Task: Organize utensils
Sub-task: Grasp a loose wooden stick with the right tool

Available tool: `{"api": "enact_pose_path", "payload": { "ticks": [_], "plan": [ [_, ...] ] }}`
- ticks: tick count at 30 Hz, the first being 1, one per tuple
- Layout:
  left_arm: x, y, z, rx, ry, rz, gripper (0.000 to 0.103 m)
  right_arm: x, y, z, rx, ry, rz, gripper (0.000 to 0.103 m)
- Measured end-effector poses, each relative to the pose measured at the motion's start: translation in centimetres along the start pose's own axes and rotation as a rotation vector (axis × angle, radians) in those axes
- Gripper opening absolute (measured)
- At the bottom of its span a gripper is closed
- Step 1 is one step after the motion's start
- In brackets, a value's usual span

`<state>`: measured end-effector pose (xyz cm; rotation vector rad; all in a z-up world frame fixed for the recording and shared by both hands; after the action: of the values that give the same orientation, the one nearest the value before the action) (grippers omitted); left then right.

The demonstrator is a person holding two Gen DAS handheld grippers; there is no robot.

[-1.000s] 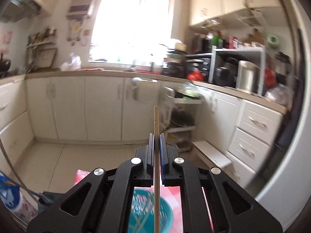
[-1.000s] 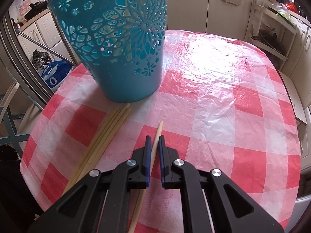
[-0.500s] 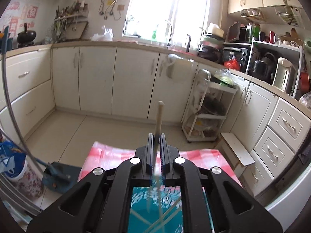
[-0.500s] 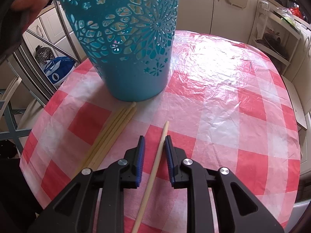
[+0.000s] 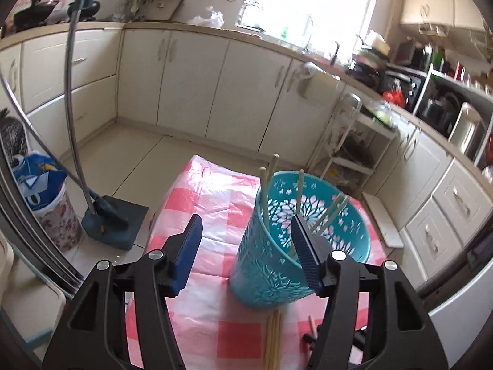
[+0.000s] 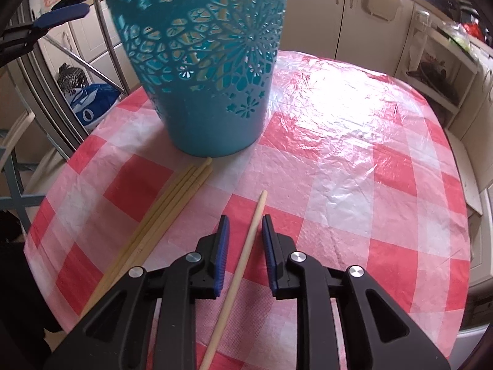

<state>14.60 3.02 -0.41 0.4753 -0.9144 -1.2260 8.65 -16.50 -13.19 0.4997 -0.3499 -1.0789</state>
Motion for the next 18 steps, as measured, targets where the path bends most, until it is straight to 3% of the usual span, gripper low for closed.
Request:
{"api": "enact_pose_path", "payload": {
  "ticks": [3, 7, 13, 18],
  "plan": [
    [-0.1, -0.1, 0.2, 0.028, 0.043, -0.042, 0.058, 0.1, 0.0, 0.0, -0.007, 0.002, -0.003, 0.009],
    [0.4, -0.5, -0.1, 0.024, 0.061, -0.06, 0.06, 0.4, -0.1, 0.0, -0.014, 0.005, -0.013, 0.007],
    [1.8, -0.8, 0.3, 0.041, 0.065, -0.133, 0.064, -0.1, -0.5, 0.3, -0.028, -0.075, 0.085, 0.008],
    [2.1, -0.7, 0.4, 0.045, 0.06, -0.138, 0.064, 0.6, -0.5, 0.4, -0.021, -0.028, 0.03, 0.007]
  ]
}}
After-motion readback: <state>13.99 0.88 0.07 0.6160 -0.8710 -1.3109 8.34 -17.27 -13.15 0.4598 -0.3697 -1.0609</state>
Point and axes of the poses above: each gripper's, at about its wrist camera, not at the fingertips, and z roughly against the way its jaws point, x to its right, y to its top, the point moved 7 cm from there along -z, roughly the way its jaws point, and after that the axes turned 6 degrees about z, right-handed, at the moved point
